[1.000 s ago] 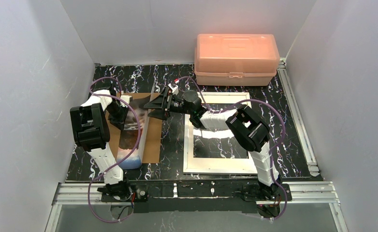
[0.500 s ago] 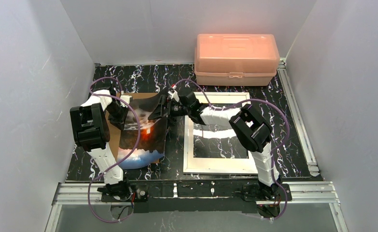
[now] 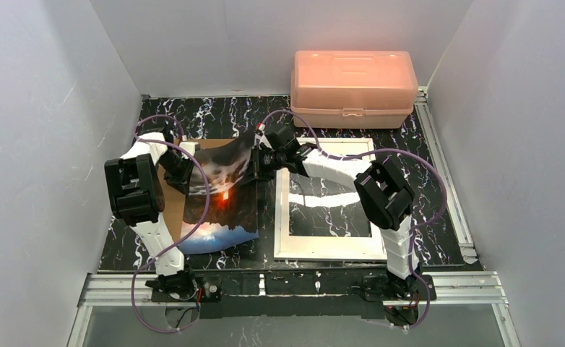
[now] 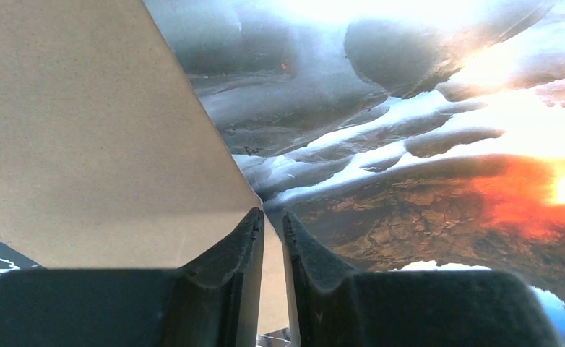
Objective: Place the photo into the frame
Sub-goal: Turn over the photo at the center of the board.
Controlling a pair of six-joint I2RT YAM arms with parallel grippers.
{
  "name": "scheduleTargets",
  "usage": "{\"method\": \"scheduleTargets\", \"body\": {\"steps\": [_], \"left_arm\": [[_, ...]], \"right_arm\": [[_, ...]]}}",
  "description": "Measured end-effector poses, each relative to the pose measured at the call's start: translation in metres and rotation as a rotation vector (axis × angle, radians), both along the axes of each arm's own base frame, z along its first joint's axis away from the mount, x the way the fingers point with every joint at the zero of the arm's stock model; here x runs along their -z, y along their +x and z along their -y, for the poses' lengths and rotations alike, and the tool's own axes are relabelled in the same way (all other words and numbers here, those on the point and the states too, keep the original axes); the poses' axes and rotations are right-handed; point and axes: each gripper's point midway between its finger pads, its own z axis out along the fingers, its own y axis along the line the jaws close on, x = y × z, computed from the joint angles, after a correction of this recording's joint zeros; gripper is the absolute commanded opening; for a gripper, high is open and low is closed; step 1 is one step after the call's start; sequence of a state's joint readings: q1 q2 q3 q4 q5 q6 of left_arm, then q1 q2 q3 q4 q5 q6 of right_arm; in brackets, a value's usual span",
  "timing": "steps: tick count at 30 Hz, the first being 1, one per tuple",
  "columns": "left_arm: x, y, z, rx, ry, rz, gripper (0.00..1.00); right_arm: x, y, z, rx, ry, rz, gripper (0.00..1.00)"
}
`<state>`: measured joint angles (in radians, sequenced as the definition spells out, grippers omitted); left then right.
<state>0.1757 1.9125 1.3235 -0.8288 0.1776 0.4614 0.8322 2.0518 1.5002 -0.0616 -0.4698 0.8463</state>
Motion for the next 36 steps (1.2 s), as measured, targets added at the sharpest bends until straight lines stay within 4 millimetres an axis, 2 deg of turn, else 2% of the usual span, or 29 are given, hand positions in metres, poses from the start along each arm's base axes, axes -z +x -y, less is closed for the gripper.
{"method": "scheduleTargets", "body": {"steps": [4, 6, 9, 11, 12, 13, 15, 16, 18, 20, 21, 23, 26, 28, 30, 32, 36], "left_arm": [[-0.013, 0.007, 0.003, -0.003, -0.025, 0.014, 0.24], [-0.025, 0.015, 0.003, -0.005, -0.035, 0.048, 0.3], [-0.064, 0.036, 0.004, -0.002, -0.057, 0.17, 0.37], [-0.11, 0.057, 0.006, 0.01, -0.074, 0.319, 0.39], [-0.138, 0.068, 0.007, 0.018, -0.08, 0.415, 0.73], [-0.167, 0.077, 0.009, 0.029, -0.082, 0.522, 0.95], [-0.224, 0.086, 0.012, 0.051, -0.077, 0.727, 0.99], [-0.26, 0.084, 0.015, 0.057, -0.071, 0.849, 0.98], [-0.304, 0.072, 0.025, 0.095, -0.079, 1.003, 0.99], [-0.336, 0.05, 0.042, 0.171, -0.113, 1.121, 0.98], [-0.343, 0.038, 0.052, 0.218, -0.135, 1.155, 0.98], [-0.344, 0.014, 0.069, 0.313, -0.177, 1.189, 0.98], [-0.323, -0.028, 0.093, 0.483, -0.224, 1.198, 0.98], [-0.309, -0.052, 0.102, 0.568, -0.228, 1.205, 0.98], [-0.301, -0.076, 0.111, 0.649, -0.222, 1.227, 0.98], [-0.301, -0.092, 0.116, 0.724, -0.203, 1.257, 0.98], [-0.307, -0.115, 0.125, 0.881, -0.142, 1.336, 0.98]], "right_arm": [[-0.013, 0.004, 0.001, -0.004, -0.01, 0.043, 0.02], [-0.017, 0.006, 0.002, -0.004, -0.019, 0.059, 0.01], [-0.032, 0.012, 0.002, 0.004, -0.03, 0.101, 0.01], [-0.051, 0.017, 0.003, 0.015, -0.02, 0.145, 0.01], [-0.061, 0.019, 0.003, 0.023, -0.013, 0.166, 0.01], [-0.074, 0.022, 0.003, 0.035, -0.003, 0.192, 0.01], [-0.104, 0.028, 0.005, 0.066, 0.031, 0.252, 0.01], [-0.12, 0.031, 0.007, 0.086, 0.05, 0.281, 0.01], [-0.151, 0.034, 0.012, 0.13, 0.088, 0.328, 0.01], [-0.178, 0.038, 0.017, 0.18, 0.126, 0.366, 0.01], [-0.193, 0.04, 0.019, 0.211, 0.148, 0.38, 0.01], [-0.221, 0.045, 0.025, 0.276, 0.19, 0.404, 0.01], [-0.252, 0.055, 0.035, 0.374, 0.254, 0.4, 0.01], [-0.265, 0.063, 0.043, 0.431, 0.287, 0.385, 0.01], [-0.272, 0.07, 0.048, 0.478, 0.311, 0.367, 0.01], [-0.276, 0.078, 0.053, 0.521, 0.326, 0.345, 0.01], [-0.278, 0.082, 0.056, 0.555, 0.343, 0.307, 0.01]]}}
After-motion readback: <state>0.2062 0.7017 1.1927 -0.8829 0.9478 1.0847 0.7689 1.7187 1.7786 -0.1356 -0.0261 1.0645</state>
